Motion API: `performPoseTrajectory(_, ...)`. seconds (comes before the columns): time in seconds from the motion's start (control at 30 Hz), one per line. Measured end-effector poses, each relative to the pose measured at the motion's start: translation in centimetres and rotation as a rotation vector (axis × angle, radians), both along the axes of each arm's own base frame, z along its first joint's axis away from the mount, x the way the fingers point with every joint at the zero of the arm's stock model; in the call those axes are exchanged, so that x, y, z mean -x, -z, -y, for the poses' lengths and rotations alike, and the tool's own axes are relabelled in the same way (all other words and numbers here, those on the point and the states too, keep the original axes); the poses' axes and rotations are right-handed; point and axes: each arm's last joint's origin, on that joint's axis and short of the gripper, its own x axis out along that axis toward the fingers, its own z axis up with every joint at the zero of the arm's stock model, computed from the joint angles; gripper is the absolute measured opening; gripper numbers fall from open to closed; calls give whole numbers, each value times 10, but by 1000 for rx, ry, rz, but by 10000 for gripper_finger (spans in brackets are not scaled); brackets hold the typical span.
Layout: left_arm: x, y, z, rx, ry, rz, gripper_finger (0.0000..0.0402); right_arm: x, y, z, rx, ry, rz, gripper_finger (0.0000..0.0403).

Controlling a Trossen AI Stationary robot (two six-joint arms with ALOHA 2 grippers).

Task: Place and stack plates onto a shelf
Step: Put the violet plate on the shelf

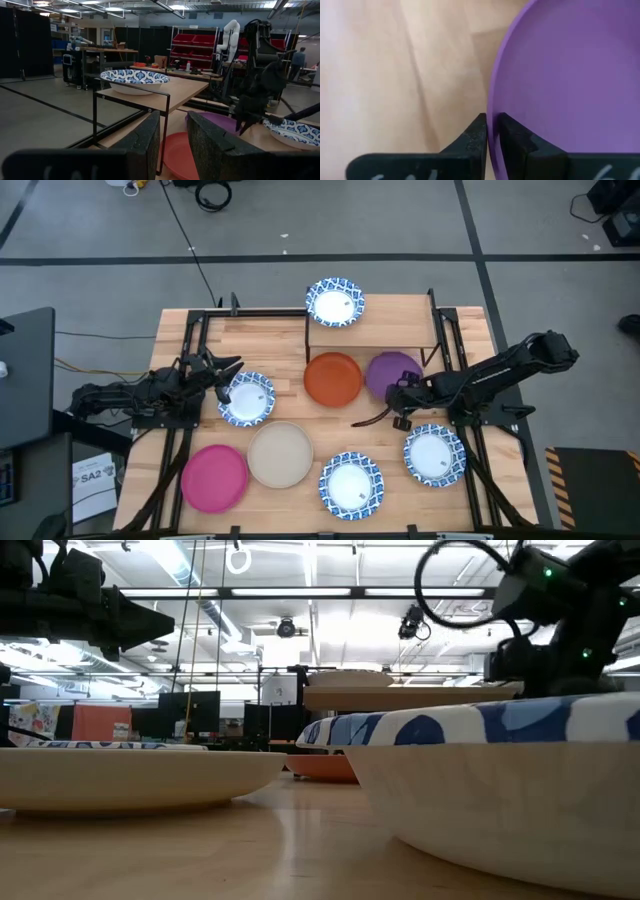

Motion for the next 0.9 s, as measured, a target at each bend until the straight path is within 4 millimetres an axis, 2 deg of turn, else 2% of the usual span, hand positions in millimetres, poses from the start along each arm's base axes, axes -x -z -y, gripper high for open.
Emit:
performPoseTrajectory(0.37,0,0,0,0,0,0,103,-18,-27,-12,-131,-82,67,49)
performPoseTrajectory(0.67,0,0,0,0,0,0,103,-30,-63,-19,-162,-113,65,32)
performPoseTrajectory(0.9,0,0,0,0,0,0,103,-35,-101,-21,-192,-126,47,16)
